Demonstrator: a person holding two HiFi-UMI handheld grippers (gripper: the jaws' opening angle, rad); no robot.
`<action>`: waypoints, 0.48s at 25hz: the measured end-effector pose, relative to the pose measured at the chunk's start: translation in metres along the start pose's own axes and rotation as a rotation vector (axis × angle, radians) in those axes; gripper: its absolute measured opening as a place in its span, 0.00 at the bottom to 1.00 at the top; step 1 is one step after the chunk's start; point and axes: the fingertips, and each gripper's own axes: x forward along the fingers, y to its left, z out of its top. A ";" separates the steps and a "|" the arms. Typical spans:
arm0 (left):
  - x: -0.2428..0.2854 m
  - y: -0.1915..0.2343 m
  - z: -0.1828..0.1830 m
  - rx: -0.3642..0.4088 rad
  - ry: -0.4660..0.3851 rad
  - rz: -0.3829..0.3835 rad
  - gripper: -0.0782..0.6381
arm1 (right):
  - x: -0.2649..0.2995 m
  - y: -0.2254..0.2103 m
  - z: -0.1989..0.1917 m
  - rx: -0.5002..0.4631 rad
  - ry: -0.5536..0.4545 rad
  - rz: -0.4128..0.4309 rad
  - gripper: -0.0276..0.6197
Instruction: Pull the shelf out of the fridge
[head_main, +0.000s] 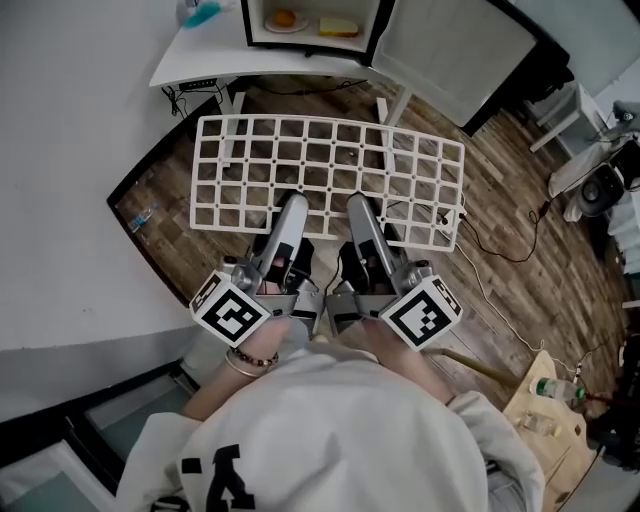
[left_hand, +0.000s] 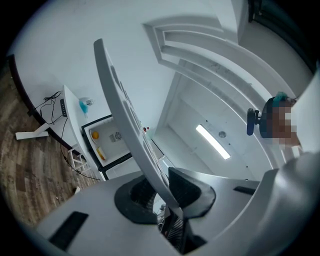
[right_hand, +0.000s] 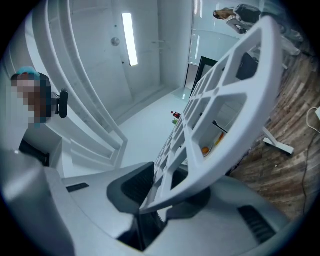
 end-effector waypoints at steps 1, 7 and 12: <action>-0.003 -0.003 -0.001 0.004 -0.002 0.000 0.21 | -0.004 0.002 0.000 -0.001 0.000 0.003 0.17; -0.018 -0.015 -0.014 0.013 -0.005 0.011 0.21 | -0.025 0.007 -0.003 0.002 0.009 0.008 0.17; -0.026 -0.025 -0.023 0.015 -0.008 0.013 0.21 | -0.040 0.010 -0.002 -0.008 0.013 0.008 0.17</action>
